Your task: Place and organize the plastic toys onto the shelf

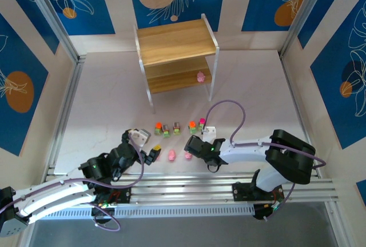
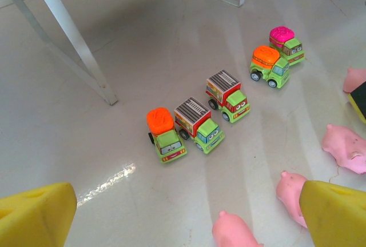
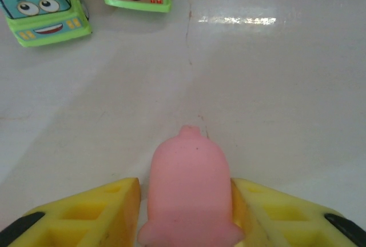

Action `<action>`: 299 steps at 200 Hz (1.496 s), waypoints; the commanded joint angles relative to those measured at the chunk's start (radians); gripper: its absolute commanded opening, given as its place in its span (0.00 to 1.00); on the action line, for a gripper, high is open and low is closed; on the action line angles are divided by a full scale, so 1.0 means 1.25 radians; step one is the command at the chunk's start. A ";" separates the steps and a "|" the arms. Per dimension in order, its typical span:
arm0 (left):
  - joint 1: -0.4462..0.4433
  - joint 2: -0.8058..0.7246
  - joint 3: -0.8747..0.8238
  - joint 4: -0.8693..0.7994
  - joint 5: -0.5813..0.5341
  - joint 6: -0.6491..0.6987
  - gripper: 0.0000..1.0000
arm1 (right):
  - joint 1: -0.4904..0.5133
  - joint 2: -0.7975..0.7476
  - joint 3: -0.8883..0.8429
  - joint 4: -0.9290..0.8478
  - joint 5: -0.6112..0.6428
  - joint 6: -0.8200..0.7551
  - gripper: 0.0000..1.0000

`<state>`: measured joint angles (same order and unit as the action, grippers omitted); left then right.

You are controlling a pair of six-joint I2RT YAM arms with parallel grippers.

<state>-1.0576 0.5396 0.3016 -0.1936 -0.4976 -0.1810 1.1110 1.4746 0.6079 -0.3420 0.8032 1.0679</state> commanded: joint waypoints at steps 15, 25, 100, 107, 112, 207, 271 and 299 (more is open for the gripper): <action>0.007 0.000 -0.006 0.018 0.011 -0.002 1.00 | 0.016 0.002 -0.026 -0.005 0.018 0.033 0.45; 0.007 0.000 -0.006 0.017 0.011 -0.002 1.00 | 0.017 0.004 -0.033 -0.003 0.022 0.040 0.45; 0.007 0.000 -0.006 0.019 0.013 0.000 1.00 | 0.029 0.033 -0.059 0.019 0.076 0.094 0.41; 0.007 0.000 -0.006 0.019 0.013 -0.001 1.00 | 0.029 0.036 -0.061 0.022 0.079 0.094 0.41; 0.007 0.000 -0.006 0.019 0.014 -0.001 1.00 | 0.029 0.038 -0.062 0.026 0.079 0.093 0.41; 0.007 0.000 -0.006 0.019 0.015 -0.001 1.00 | 0.028 -0.042 -0.056 0.001 0.113 0.042 0.34; 0.007 -0.011 -0.008 0.017 0.013 0.000 1.00 | 0.002 -0.130 0.000 -0.053 0.100 -0.056 0.29; 0.007 -0.014 -0.009 0.016 0.014 -0.001 1.00 | -0.022 -0.152 0.038 -0.054 0.081 -0.120 0.29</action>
<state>-1.0576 0.5354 0.3016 -0.1940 -0.4973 -0.1810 1.1110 1.3212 0.6014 -0.3866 0.9119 1.0084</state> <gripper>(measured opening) 0.998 0.289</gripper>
